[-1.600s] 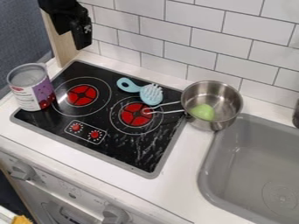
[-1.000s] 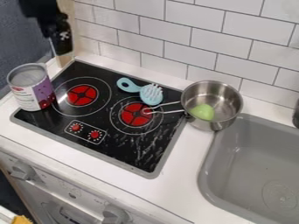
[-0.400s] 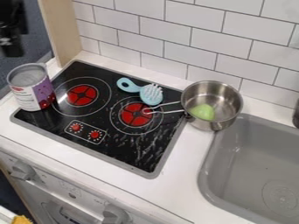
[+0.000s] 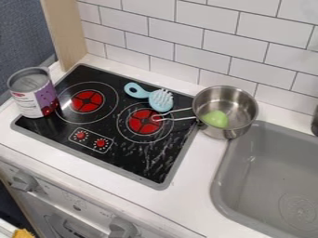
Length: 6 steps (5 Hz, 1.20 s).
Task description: Slide the can to the lower right edge of the stove
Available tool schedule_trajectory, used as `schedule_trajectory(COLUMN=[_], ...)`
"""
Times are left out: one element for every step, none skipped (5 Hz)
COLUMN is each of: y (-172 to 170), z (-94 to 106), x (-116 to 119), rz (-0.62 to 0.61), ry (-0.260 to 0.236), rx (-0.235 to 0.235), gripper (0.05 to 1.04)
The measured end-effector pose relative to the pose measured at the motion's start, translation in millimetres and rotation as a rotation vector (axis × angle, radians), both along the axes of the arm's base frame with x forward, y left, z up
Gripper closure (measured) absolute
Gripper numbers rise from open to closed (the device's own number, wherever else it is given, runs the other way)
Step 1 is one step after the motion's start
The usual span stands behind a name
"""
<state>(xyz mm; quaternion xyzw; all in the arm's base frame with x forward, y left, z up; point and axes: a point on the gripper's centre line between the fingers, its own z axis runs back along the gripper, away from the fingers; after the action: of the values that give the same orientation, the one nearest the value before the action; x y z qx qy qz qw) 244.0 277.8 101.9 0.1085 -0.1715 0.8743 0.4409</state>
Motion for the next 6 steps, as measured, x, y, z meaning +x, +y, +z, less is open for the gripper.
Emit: schedule_trajectory(y=[16,20,17,7,-1,-19], z=[-14.3,-28.6,-32.4,-41.7,-50.3,-60.4], x=[-3,-9,-7,-7,-10,-1], rz=[-0.004,-0.019,-0.065,-0.111,-0.134,-0.195], ry=[0.029,0.054,0.051,0.045,0.056,0.067], rx=[0.004,-0.048,-0.082,-0.133,-0.157,-0.167], gripper=[0.083,0.083,0.083,0.083,0.083,0.083])
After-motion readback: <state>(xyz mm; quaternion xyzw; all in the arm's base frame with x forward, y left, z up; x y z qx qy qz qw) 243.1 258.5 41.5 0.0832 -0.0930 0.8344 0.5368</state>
